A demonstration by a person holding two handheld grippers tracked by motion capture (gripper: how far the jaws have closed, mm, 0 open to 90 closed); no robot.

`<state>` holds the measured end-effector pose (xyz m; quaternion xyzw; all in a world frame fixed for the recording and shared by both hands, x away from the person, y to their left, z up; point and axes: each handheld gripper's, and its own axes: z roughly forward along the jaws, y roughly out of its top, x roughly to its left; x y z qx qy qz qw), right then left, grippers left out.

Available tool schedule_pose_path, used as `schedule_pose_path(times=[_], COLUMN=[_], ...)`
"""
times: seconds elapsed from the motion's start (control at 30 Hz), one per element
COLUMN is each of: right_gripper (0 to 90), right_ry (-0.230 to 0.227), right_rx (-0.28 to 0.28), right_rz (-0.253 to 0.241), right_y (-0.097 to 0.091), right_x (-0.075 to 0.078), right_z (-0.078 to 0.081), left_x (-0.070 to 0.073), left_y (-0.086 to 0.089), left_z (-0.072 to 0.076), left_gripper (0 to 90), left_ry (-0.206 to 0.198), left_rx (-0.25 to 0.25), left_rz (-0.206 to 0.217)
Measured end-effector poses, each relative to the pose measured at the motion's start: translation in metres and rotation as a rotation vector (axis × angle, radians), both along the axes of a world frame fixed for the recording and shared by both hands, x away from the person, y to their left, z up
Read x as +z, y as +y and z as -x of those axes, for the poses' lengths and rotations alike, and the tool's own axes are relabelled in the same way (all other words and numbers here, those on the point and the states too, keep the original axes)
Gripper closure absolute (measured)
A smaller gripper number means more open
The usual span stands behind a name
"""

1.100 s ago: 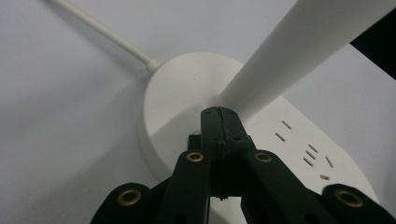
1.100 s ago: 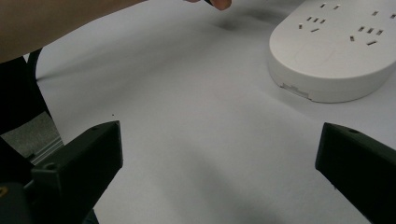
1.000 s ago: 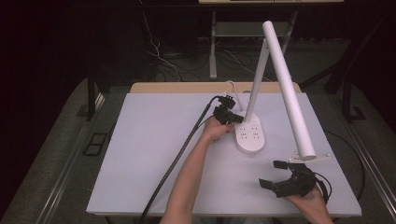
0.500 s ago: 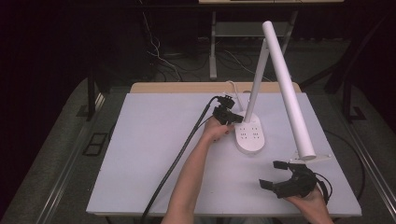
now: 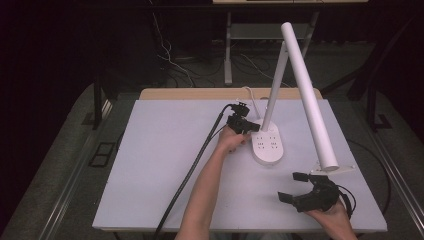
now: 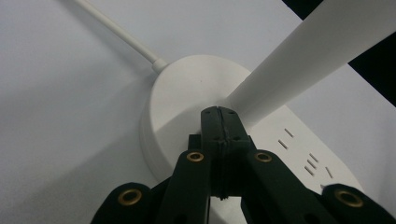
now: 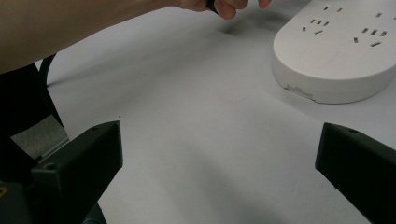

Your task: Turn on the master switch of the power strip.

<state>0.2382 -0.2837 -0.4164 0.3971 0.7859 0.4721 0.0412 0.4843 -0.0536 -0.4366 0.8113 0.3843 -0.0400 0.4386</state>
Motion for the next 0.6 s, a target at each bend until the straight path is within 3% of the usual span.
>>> schedule_pose_path(times=[0.17, 0.23, 0.27, 0.33, 0.43, 0.6], right_gripper=[0.3, 0.3, 0.3, 0.2, 0.3, 0.3], right_ry=[-0.002, -0.002, -0.001, -0.004, 0.002, 0.003], right_rx=[0.0, -0.003, -0.003, -0.002, -0.004, -0.007], right_rz=[0.002, 0.001, 0.002, 0.003, 0.005, 0.008], right_y=[0.0, 0.0, 0.0, -0.001, -0.001, -0.002], right_x=[0.0, -0.001, -0.001, -0.001, -0.001, -0.002], right_z=[0.0, 0.0, 0.0, -0.001, -0.002, -0.002], left_x=[0.001, 0.002, 0.003, 0.006, 0.007, 0.017], left_y=[-0.001, -0.002, -0.002, -0.001, 0.003, 0.014], left_z=[0.002, 0.006, 0.007, 0.009, 0.008, 0.007], left_gripper=[90.0, 90.0, 90.0, 90.0, 90.0, 90.0], left_ry=[-0.016, -0.068, -0.074, -0.088, -0.099, -0.103], left_rx=[0.012, 0.031, 0.031, 0.038, 0.056, 0.034], left_rz=[0.008, -0.017, -0.012, -0.055, -0.03, -0.014])
